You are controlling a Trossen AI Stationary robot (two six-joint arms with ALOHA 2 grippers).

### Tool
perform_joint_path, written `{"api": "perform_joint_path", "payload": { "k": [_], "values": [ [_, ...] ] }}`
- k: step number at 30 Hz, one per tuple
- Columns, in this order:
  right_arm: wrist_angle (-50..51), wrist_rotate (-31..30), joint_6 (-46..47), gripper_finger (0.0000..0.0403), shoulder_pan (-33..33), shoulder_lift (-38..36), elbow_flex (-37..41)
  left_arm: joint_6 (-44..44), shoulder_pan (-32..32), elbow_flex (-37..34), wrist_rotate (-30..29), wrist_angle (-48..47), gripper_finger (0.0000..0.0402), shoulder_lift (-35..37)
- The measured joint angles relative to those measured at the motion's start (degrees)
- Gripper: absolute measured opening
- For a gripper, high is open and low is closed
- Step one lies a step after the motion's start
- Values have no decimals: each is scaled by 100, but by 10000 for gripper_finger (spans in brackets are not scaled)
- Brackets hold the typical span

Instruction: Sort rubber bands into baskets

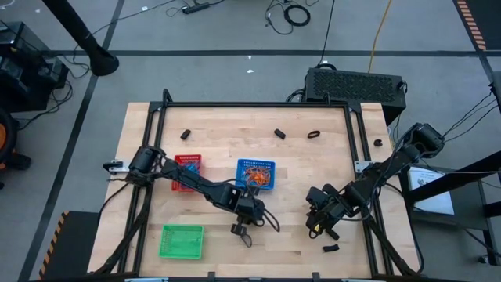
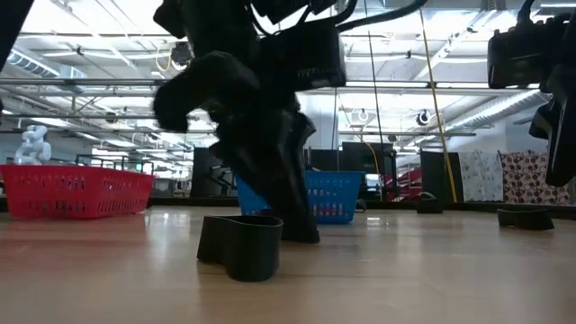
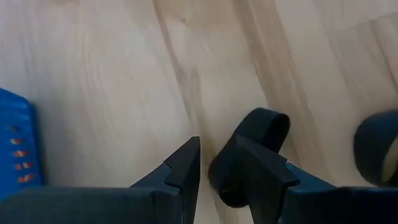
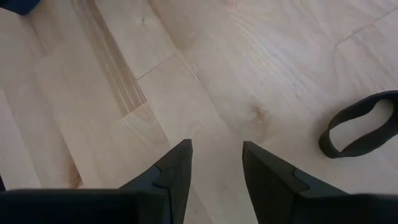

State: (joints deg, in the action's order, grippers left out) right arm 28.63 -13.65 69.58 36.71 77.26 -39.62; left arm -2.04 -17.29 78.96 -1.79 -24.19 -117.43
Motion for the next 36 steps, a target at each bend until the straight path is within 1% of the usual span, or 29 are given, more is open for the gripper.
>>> {"api": "perform_joint_path", "payload": {
  "k": [13, 17, 21, 23, 28, 30, 32, 36],
  "values": [
    [-60, -15, 20, 135, 0, -1, 0, 30, -4, 13, 7, -33, 113, -48],
    [-67, -36, 20, 135, 2, 0, 0, 312, 6, 177, -179, 42, 113, 9],
    [-92, -125, 19, 135, 8, 0, 0, 325, 42, 367, -180, 88, 113, 82],
    [-93, -124, -2, 135, 15, 1, 0, 327, 45, 386, -119, 103, 113, 90],
    [-101, -119, -45, 135, 98, 0, 0, 325, -52, 384, 298, -297, 113, 117],
    [-99, -109, -143, 135, 161, -1, 0, 323, -92, 384, 332, -509, 113, 121],
    [-97, -109, -201, 135, 231, -1, 0, 322, -123, 382, 274, -638, 113, 120],
    [-94, -113, -343, 135, 354, 1, 0, 323, -121, 382, -111, -614, 113, 120]
  ]
}}
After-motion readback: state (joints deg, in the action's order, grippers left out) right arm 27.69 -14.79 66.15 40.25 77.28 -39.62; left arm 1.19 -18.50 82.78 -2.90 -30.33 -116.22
